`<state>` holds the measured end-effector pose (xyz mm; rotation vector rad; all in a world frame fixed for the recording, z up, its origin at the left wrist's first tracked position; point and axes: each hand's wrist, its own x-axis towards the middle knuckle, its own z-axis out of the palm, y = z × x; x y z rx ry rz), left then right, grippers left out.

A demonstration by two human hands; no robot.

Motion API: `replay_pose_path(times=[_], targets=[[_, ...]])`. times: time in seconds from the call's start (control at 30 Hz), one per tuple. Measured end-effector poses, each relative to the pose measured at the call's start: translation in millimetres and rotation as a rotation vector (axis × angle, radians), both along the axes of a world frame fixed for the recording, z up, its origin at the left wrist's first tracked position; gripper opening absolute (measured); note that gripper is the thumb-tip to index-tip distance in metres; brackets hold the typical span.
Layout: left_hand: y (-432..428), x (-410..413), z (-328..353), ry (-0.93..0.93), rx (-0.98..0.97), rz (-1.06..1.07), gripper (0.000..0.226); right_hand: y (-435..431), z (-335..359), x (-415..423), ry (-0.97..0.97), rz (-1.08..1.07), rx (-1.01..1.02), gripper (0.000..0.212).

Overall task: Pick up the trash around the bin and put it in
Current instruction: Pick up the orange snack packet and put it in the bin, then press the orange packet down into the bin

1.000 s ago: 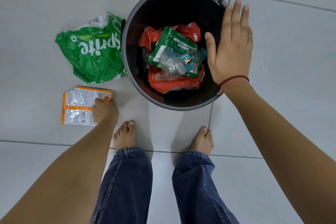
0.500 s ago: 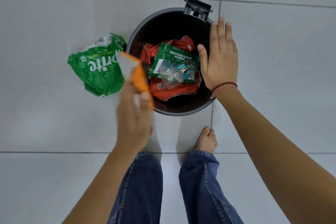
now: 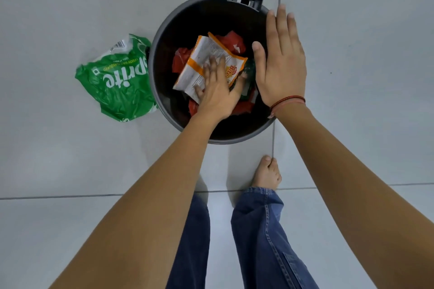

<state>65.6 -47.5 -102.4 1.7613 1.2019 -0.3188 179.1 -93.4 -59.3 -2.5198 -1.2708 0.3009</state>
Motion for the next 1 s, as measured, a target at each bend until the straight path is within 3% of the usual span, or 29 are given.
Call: replay_pose_path(times=[0.1, 0.2, 0.27, 0.3, 0.33, 0.47, 0.5, 0.57, 0.73, 0.8, 0.9, 1.0], targets=[[9.0, -11.3, 37.3, -0.219, 0.192, 0.055, 0.059, -1.0, 0.9, 0.1, 0.010, 0.000, -0.008, 0.053], [28.3, -40.1, 71.7, -0.570, 0.627, 0.215, 0.036, -1.1, 0.6, -0.1, 0.004, 0.003, 0.002, 0.053], [56.3, -61.2, 61.9, -0.577, 0.855, 0.381, 0.028, -1.5, 0.4, -0.5, -0.004, 0.002, 0.009, 0.053], [69.3, -69.6, 46.8, -0.493, 0.891, 0.478, 0.027, -1.4, -0.1, -0.8, -0.004, 0.003, 0.011, 0.053], [82.6, -74.5, 31.6, -0.335, 0.831, 0.539, 0.029, -1.4, -0.4, -0.8, -0.003, 0.005, 0.011, 0.053], [10.0, -155.9, -60.1, 0.439, 0.098, 0.315, 0.052, -2.4, -3.0, 1.1, -0.008, 0.010, 0.016, 0.054], [-27.1, -178.9, -72.7, 0.569, -0.122, 0.250, 0.058, -2.3, -5.3, 1.4, -0.012, 0.011, 0.020, 0.054], [-85.1, -207.1, -86.4, 0.680, -0.278, 0.031, 0.060, -3.3, -7.7, 1.4, -0.023, 0.014, 0.030, 0.055], [-70.9, -195.7, -102.9, 0.691, -0.095, -0.138, 0.058, -4.1, -8.4, 1.2, -0.037, 0.009, 0.042, 0.055], [-39.6, -192.0, -95.4, 0.524, 0.102, -0.140, 0.054, -3.3, -7.7, 0.3, -0.043, 0.008, 0.039, 0.055], [-6.6, -178.1, -69.0, 0.296, 0.230, 0.045, 0.045, -2.8, -6.5, 0.2, -0.048, 0.008, 0.027, 0.055], [1.7, -173.9, -30.6, 0.151, 0.292, 0.382, 0.035, -2.5, -4.2, -0.2, -0.040, 0.011, 0.014, 0.055]])
